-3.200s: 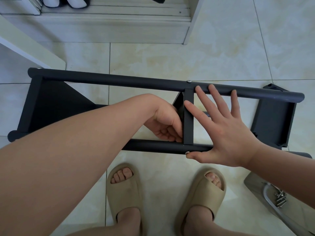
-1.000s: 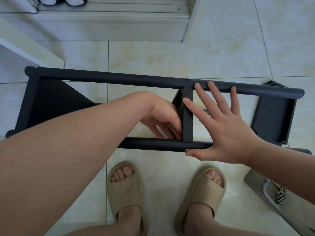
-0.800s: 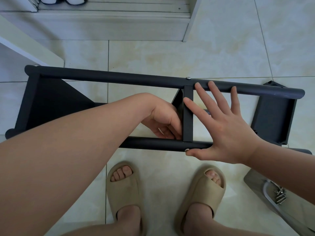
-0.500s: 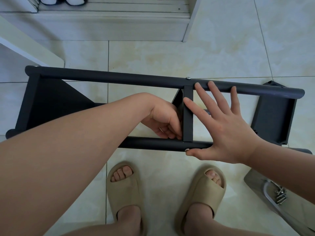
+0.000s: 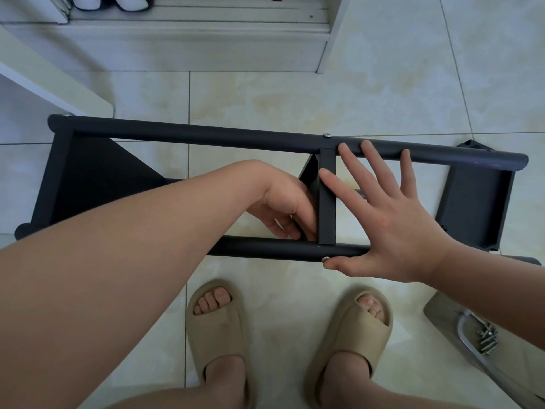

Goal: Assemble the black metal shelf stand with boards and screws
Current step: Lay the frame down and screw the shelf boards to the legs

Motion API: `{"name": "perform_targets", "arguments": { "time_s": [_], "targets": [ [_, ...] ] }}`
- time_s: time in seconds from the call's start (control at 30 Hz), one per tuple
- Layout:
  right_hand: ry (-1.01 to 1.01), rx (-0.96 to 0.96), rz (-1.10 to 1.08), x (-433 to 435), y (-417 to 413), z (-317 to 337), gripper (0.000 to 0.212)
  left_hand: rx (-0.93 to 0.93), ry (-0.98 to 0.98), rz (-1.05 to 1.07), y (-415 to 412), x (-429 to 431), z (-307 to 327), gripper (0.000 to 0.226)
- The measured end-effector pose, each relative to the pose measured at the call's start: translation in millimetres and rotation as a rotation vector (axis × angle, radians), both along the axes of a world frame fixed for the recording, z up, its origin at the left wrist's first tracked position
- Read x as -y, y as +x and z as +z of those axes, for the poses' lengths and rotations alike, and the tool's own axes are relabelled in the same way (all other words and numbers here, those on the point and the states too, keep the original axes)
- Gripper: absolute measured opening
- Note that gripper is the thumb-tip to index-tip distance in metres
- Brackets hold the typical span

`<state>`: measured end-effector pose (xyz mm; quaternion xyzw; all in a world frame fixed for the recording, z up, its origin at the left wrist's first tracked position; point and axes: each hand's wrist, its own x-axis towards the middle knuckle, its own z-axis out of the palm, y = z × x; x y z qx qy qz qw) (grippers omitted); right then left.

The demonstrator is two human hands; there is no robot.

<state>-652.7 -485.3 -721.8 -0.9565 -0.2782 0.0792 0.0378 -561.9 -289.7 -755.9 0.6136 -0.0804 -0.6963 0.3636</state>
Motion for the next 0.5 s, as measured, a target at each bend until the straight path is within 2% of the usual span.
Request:
{"name": "perform_targets", "arguments": {
  "time_s": [0.5],
  "targets": [
    [-0.003,-0.009,-0.001,-0.4,0.3,1.1,0.113,0.038,0.019,-0.031,3.0,-2.3,3.7,0.018]
  ]
}}
